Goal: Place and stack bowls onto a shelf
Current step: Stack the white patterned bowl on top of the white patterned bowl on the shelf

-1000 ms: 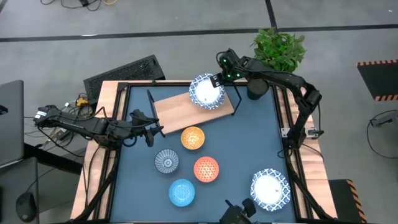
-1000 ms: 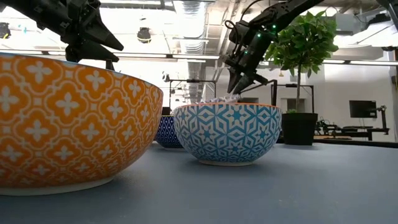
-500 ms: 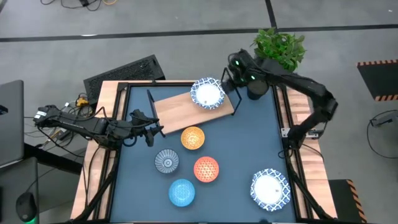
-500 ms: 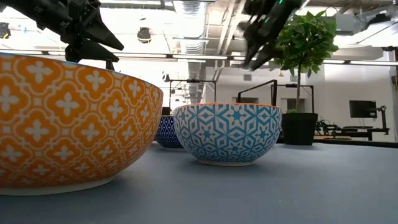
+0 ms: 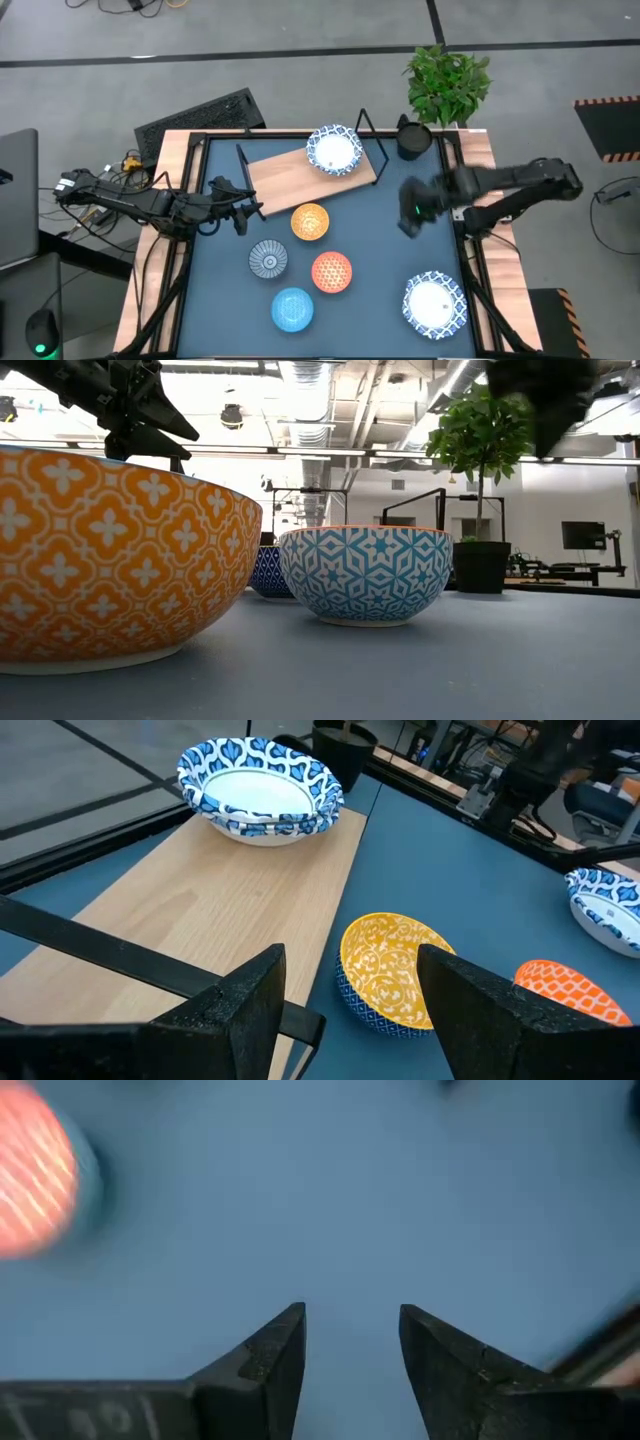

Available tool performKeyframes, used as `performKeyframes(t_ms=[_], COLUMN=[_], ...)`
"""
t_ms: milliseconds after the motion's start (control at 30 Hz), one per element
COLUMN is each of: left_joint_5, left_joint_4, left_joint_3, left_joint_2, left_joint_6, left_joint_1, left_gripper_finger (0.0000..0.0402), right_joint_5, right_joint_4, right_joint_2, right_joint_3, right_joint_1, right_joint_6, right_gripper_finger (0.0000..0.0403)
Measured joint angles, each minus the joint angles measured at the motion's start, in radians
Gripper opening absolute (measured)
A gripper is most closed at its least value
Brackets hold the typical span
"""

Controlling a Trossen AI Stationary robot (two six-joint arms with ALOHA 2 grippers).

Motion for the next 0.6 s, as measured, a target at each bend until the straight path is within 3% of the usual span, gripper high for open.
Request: performKeyframes(t_ms=[267, 400, 600], left_joint_5=[0.0, 0.0, -0.001], left_joint_4=[0.0, 0.001, 0.001], left_joint_3=[0.0, 0.0, 0.0], left_joint_2=[0.0, 0.0, 0.0], left_joint_6=[0.0, 0.0, 0.0], left_joint_1=[0.0, 0.0, 0.0], left_gripper_finger=[0.0213, 0.0213, 0.0213], right_joint_5=[-0.119, -0.174, -0.167], right_joint_4=[0.074, 0.211, 0.429], right_joint_2=[-0.056, -0.05, -0.048], right_joint_3=[-0.304, -0.385, -0.443], right_joint_1=[0.314, 0.425, 0.533], right_joint_6=[0.288, 0.343, 0.36], right_gripper_finger=[0.0187, 0.0187, 0.0187])
